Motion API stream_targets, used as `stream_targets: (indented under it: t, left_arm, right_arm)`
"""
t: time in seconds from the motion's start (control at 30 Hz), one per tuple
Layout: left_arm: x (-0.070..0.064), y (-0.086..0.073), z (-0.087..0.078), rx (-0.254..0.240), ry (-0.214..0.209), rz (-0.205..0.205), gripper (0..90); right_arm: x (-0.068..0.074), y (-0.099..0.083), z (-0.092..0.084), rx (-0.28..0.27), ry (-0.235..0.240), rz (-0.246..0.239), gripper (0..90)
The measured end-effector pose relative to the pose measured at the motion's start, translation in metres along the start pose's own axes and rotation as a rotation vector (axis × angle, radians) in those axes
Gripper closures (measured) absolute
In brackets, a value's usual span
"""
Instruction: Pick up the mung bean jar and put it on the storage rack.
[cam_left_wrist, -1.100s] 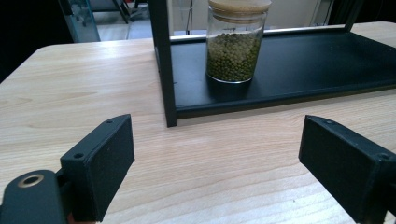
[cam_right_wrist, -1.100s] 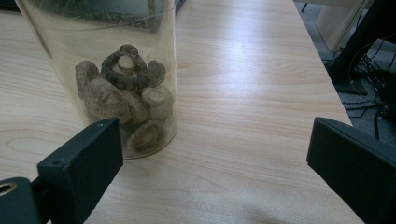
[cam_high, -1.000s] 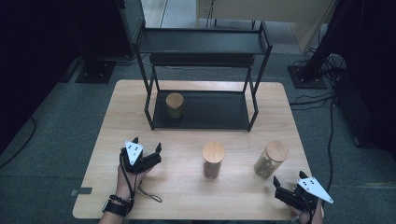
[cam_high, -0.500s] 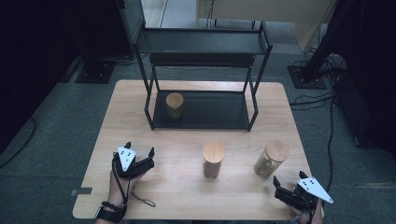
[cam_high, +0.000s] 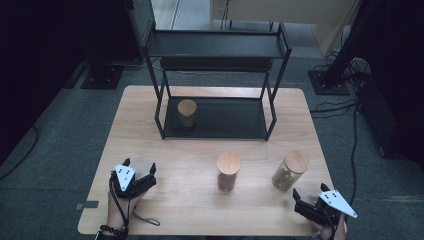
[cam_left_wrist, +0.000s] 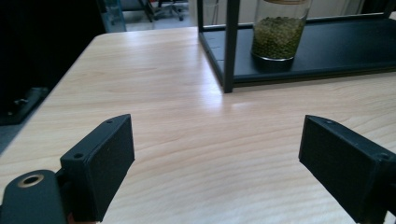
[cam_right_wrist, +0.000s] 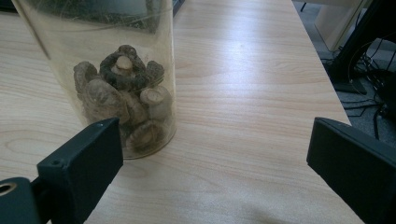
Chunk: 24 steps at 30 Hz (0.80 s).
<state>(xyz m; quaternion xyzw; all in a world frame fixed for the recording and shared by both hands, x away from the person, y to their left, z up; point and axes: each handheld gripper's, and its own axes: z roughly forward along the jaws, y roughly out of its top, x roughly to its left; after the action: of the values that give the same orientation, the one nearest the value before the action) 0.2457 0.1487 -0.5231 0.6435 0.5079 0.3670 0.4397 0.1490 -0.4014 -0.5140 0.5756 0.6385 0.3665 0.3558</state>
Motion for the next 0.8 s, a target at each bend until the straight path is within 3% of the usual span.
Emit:
stream_targets:
  t: [0.2, 0.47, 0.8]
  left_arm:
    - [0.009, -0.006, -0.015, 0.006, 0.010, 0.007, 10.6]
    - [0.028, -0.010, -0.027, 0.021, 0.042, -0.024, 10.5]
    - [0.038, -0.014, -0.036, 0.032, 0.022, -0.036, 10.6]
  right_arm:
    - [0.000, 0.000, 0.000, -0.001, 0.001, 0.000, 3.3]
    - [0.000, 0.000, 0.000, 0.003, -0.003, 0.000, 3.2]
    - [0.002, -0.001, -0.001, -0.002, -0.012, -0.007, 3.1]
